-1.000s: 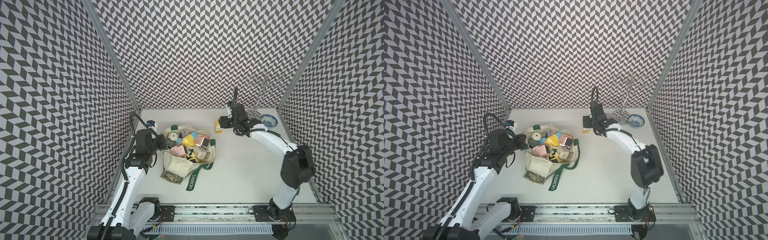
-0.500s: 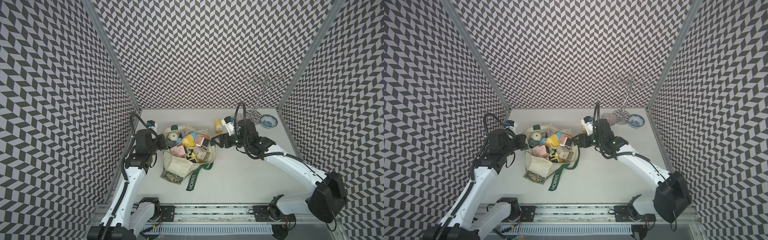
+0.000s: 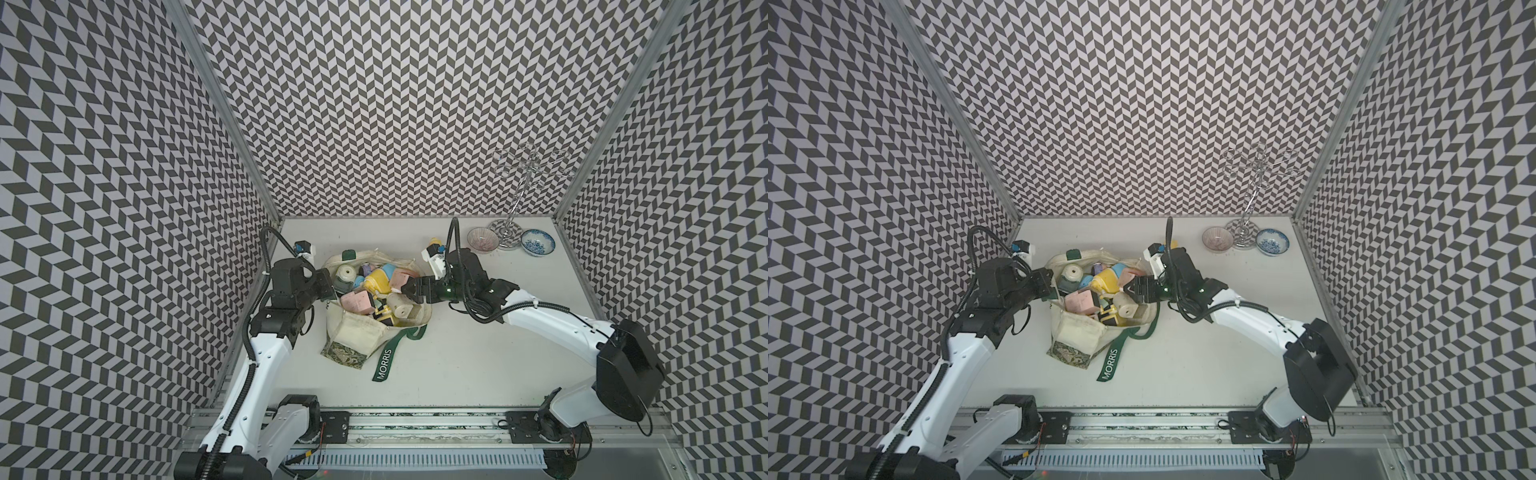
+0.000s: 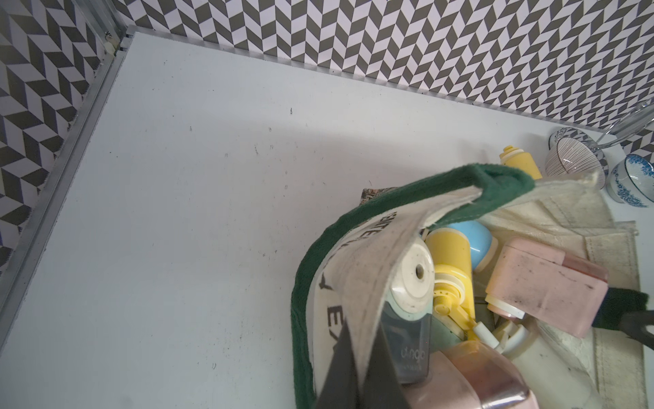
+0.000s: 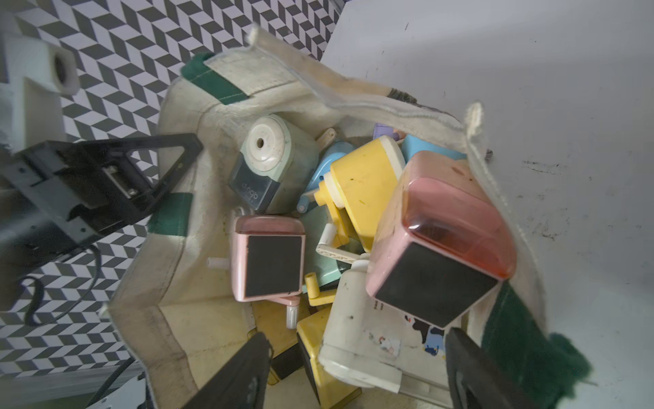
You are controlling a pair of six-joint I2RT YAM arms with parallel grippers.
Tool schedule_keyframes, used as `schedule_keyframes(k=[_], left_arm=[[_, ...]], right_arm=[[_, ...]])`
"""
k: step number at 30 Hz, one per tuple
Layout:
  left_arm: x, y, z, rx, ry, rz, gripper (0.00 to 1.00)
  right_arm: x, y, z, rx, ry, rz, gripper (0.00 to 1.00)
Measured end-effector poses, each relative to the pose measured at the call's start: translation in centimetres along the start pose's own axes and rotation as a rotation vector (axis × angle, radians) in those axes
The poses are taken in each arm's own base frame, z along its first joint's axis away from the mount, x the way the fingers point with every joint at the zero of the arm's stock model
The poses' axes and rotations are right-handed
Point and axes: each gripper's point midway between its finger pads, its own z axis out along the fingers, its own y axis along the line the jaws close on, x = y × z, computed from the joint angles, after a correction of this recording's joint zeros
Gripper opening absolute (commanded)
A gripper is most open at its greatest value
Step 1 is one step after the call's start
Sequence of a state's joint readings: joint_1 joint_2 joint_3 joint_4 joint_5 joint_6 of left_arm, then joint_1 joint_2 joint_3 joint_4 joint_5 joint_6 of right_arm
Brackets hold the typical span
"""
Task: Take out the pencil sharpeners from the tote bags
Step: Adjust the pencil sharpener in the canvas bag.
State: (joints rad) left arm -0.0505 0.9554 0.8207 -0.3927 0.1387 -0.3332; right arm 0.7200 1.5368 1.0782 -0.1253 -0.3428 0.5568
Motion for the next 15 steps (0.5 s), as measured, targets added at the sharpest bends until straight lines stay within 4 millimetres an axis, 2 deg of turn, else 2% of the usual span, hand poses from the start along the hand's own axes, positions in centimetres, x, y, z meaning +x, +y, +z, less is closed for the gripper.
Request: schedule_keyframes(k=[7, 15], left_arm=[[0.0, -0.1, 0.0, 0.006, 0.000, 0.001, 0.00], [0.0, 0.3, 0.3, 0.018, 0.010, -0.017, 0.00]], right_arm=[[0.3, -2.2, 1.7, 0.086, -0.001, 0.034, 0.87], [0.2, -2.8, 2.2, 0.114, -0.013, 0.010, 0.88]])
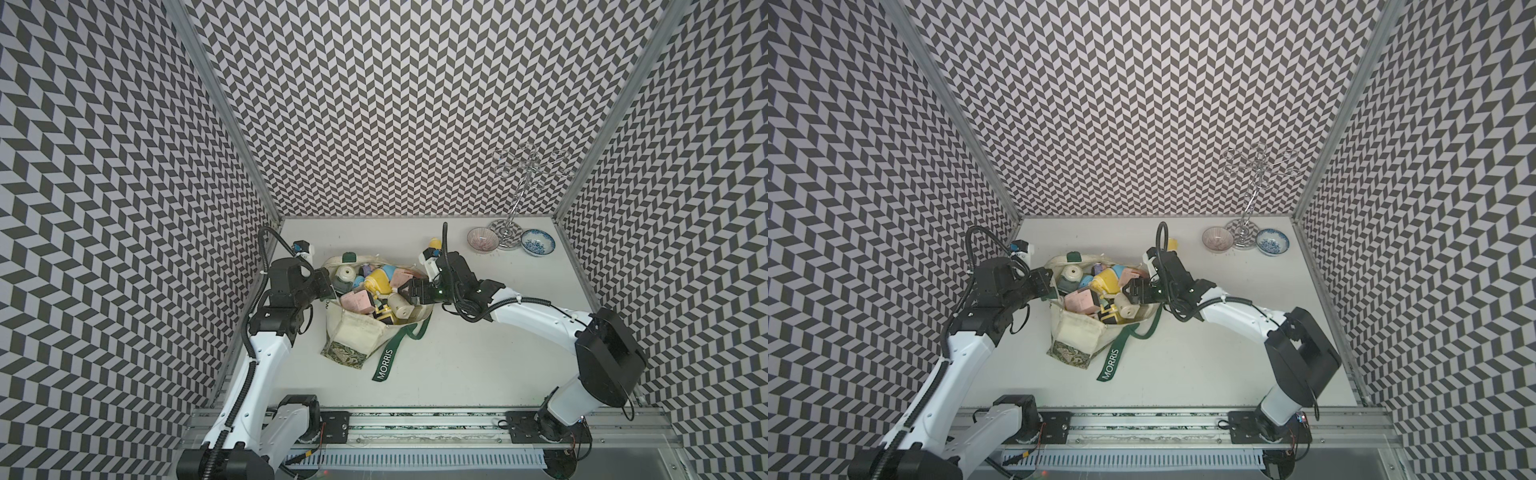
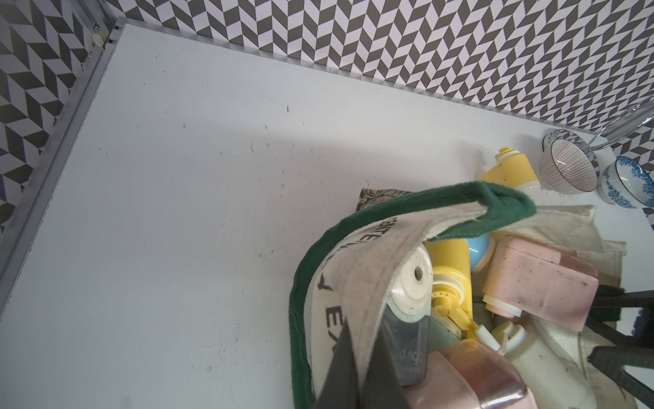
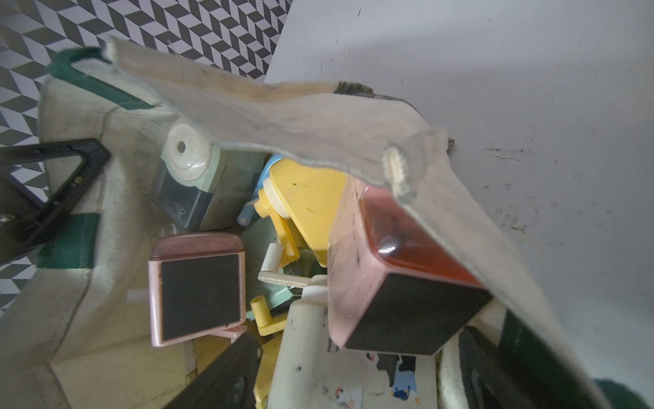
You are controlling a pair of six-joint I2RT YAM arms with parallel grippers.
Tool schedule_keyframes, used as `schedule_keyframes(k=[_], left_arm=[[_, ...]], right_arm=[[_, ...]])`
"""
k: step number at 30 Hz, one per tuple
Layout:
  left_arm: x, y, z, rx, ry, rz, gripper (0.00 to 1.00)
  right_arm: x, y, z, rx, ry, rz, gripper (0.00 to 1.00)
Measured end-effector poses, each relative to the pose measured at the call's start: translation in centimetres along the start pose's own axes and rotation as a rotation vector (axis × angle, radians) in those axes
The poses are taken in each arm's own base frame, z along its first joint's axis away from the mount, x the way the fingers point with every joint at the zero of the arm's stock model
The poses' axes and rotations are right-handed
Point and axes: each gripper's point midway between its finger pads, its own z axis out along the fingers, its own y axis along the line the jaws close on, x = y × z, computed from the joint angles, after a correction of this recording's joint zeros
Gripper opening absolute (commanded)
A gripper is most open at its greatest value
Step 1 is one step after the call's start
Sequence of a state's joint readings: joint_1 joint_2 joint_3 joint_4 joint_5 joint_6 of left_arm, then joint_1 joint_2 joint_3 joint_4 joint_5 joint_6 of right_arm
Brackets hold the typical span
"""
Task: Take out the pencil sharpeners from the tote bags
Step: Adjust the pencil sharpener in the canvas bag.
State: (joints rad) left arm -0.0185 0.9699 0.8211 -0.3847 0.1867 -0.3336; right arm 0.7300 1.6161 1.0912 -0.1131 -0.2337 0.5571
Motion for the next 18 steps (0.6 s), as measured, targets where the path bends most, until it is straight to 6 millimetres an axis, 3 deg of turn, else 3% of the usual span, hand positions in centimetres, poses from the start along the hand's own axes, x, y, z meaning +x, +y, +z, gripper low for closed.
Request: schedule_keyframes(k=[9, 18], left_arm=[[0.0, 0.3, 0.3, -0.005, 0.004, -0.004, 0.00], [0.0, 0.2, 0.3, -0.004, 0.003, -0.004, 0.00]], right_arm=[[0.0, 1.1, -0.6, -0.046, 0.026, -0.066, 0.88], [-0.6, 2.4, -4.4, -0.052, 0.018, -0.153, 0.88]])
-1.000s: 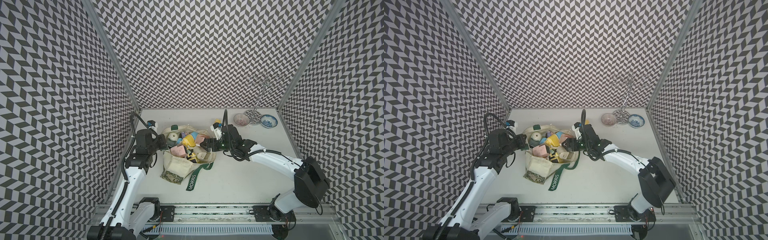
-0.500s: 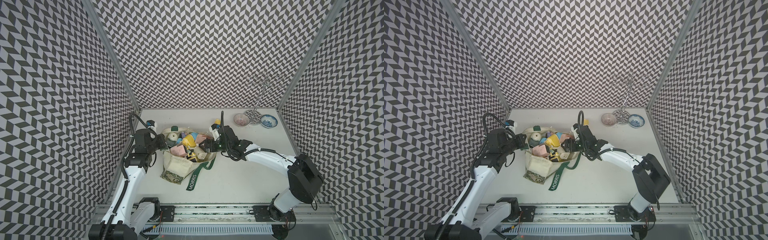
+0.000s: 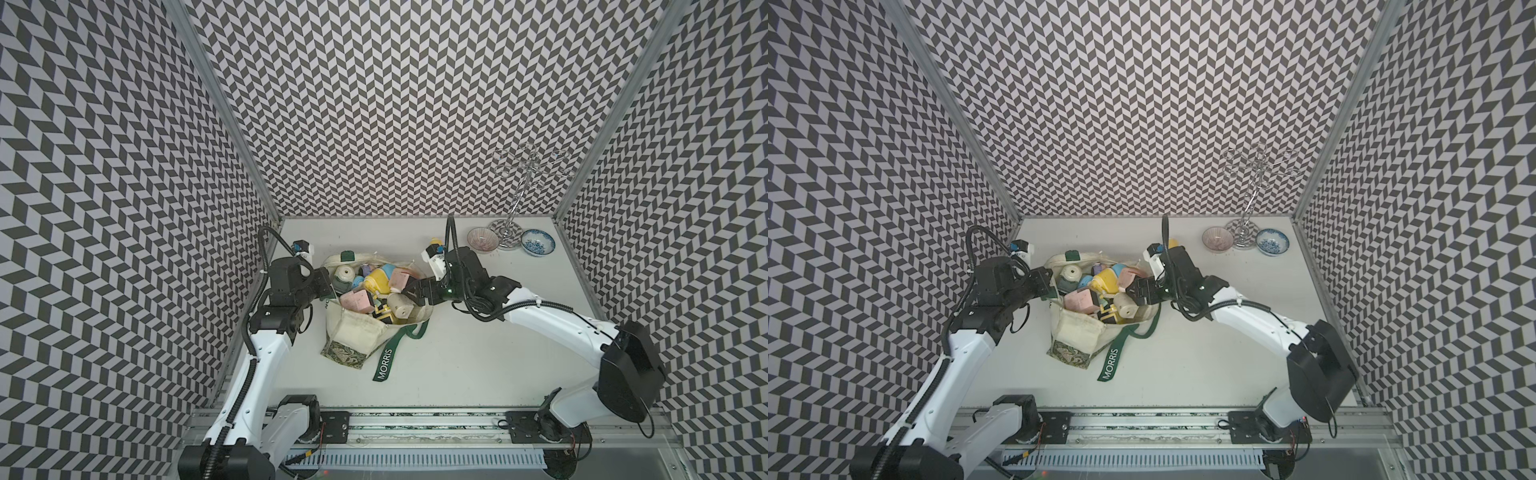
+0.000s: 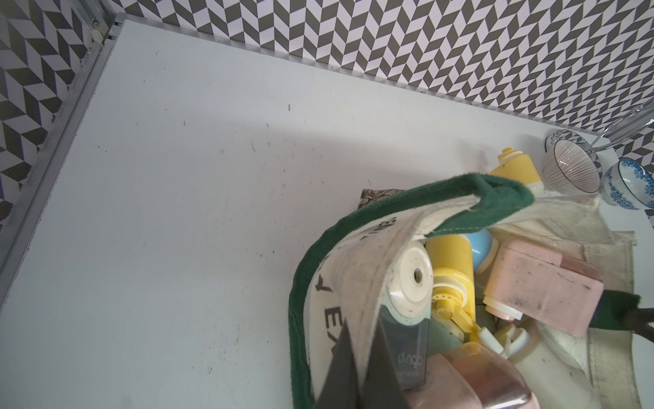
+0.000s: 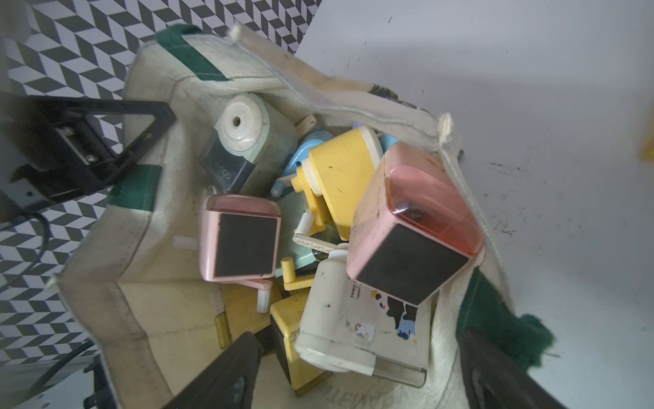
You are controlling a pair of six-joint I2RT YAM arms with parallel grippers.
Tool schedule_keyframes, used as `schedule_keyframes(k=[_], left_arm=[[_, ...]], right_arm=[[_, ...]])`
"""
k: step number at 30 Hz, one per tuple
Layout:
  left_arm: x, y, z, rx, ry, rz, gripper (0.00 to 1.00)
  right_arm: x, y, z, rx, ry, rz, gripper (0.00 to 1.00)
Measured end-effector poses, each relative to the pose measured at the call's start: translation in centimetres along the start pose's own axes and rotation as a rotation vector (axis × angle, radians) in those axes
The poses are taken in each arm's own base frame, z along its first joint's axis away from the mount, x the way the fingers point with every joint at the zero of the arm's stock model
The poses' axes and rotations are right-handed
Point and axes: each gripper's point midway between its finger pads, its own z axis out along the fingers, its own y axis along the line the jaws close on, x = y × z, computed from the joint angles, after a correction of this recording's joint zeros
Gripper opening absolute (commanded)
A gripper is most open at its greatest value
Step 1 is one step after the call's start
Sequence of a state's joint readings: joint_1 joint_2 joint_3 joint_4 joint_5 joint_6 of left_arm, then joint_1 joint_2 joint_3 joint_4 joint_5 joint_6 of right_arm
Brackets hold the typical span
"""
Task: Take out the pencil sharpeners from the tote bags
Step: Adjust the pencil sharpener in the canvas bag.
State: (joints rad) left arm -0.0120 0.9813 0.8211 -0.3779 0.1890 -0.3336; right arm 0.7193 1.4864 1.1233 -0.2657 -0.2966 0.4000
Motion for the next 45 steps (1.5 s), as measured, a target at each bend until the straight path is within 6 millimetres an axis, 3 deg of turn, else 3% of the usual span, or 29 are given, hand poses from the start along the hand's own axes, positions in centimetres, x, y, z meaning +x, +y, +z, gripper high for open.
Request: schedule_keyframes(k=[7, 14, 31, 40, 45], left_arm=[[0.0, -0.1, 0.0, 0.006, 0.002, -0.001, 0.00], [0.0, -0.1, -0.1, 0.009, 0.000, 0.000, 0.00], [0.1, -0.3, -0.1, 0.009, 0.001, 0.003, 0.00], [0.1, -0.5, -0.2, 0.012, -0.002, 0.009, 0.00], [0.1, -0.7, -0.2, 0.017, -0.002, 0.013, 0.00]], right_arm=[[-1.3, 1.5, -3.2, -0.023, -0.076, -0.048, 0.86], [-0.7, 1.3, -2.9, -0.032, -0.063, -0.037, 0.85], [1.4, -0.3, -0.3, -0.021, -0.005, -0.027, 0.83], [2.2, -1.6, 4.4, -0.031, 0.056, 0.080, 0.88], [1.6, -2.2, 5.1, -0.002, 0.024, 0.166, 0.89]])
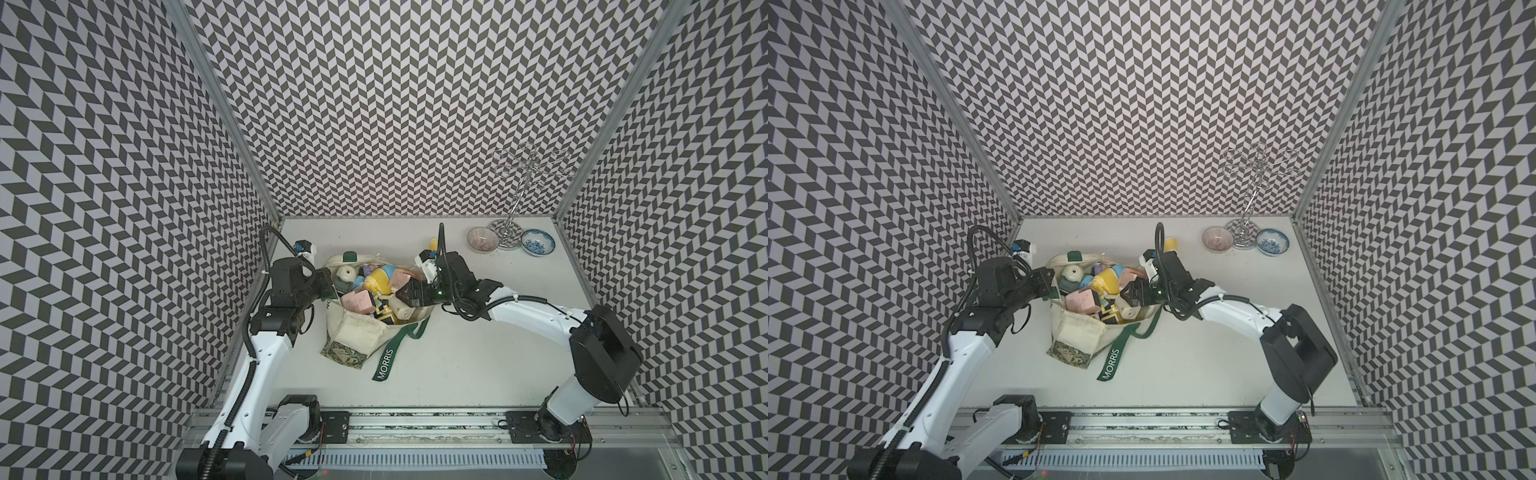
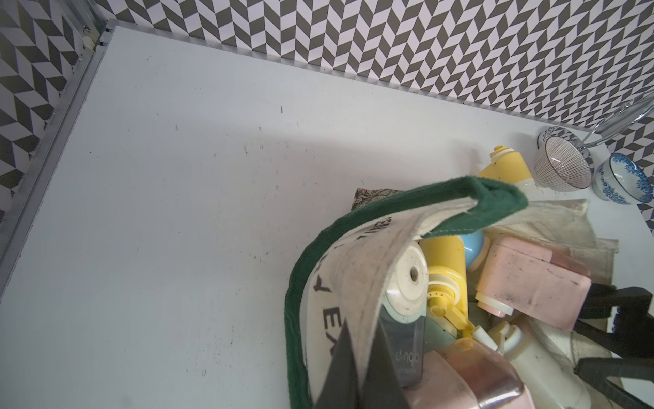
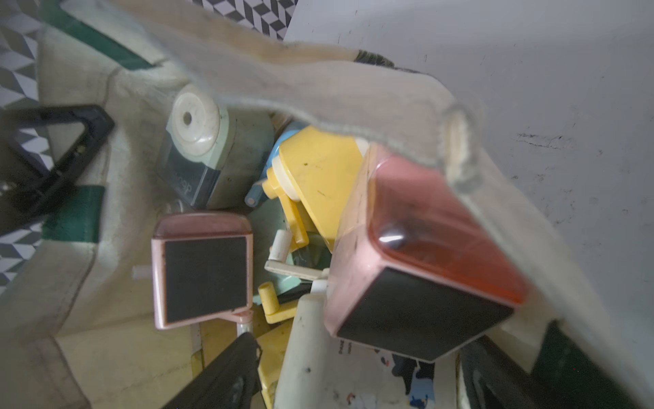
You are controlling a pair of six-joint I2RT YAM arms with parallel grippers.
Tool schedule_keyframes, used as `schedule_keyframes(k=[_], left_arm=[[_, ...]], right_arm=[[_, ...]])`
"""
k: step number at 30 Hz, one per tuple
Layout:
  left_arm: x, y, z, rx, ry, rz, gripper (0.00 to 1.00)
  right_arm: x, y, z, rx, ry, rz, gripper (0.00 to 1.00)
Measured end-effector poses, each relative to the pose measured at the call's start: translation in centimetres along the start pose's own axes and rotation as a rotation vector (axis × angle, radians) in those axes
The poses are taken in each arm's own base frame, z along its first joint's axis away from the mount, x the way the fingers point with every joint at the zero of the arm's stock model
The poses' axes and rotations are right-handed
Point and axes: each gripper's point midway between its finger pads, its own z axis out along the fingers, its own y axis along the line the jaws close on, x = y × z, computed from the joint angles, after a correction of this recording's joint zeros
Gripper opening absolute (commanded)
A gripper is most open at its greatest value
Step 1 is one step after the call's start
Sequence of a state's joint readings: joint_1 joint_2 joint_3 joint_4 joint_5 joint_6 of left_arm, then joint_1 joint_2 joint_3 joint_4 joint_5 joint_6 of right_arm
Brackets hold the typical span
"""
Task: Take out the pencil sharpeners from the tote bags
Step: Adjust the pencil sharpener in the canvas bag.
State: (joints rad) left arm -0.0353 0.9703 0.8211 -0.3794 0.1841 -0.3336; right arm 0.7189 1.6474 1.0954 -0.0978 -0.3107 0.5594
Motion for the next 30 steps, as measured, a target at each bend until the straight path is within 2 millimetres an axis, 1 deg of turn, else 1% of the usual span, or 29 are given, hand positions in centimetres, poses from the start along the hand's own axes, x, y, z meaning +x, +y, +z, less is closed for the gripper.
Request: schedule_keyframes(k=[5, 9, 14, 16, 18, 23, 25, 27, 30], left_arm=[[0.0, -0.2, 0.0, 0.004, 0.000, 0.004, 0.00], [0.1, -0.3, 0.0, 0.007, 0.001, 0.007, 0.00], [0.1, -0.4, 0.1, 0.006, 0.001, 0.009, 0.00], [0.1, -0.4, 0.1, 0.004, 0.001, 0.009, 0.00], [0.1, -0.4, 0.1, 0.004, 0.001, 0.009, 0.00], [0.1, -0.3, 0.1, -0.001, 0.000, 0.010, 0.00], [0.1, -0.3, 0.1, -0.001, 0.000, 0.010, 0.00], [0.1, -0.3, 0.1, -0.002, 0.000, 0.009, 0.00], [0.1, -0.2, 0.1, -0.006, -0.001, 0.010, 0.00]], right_arm=[[-0.9, -0.5, 0.7, 0.019, -0.047, 0.097, 0.90], [-1.8, -0.9, 2.2, 0.032, -0.068, 0.143, 0.87], [-2.5, -1.3, 3.9, 0.023, -0.086, 0.160, 0.64], [-2.5, -1.6, 4.5, 0.021, -0.085, 0.159, 0.57], [-2.5, -1.7, 4.7, 0.018, -0.084, 0.154, 0.54], [-3.0, -1.1, 4.6, -0.014, -0.099, 0.094, 0.47], [-3.1, -0.7, 4.2, -0.035, -0.123, 0.045, 0.45], [-2.8, -0.4, 3.4, -0.051, -0.143, -0.008, 0.45], [-2.5, 0.3, 1.3, -0.083, -0.190, -0.100, 0.45]])
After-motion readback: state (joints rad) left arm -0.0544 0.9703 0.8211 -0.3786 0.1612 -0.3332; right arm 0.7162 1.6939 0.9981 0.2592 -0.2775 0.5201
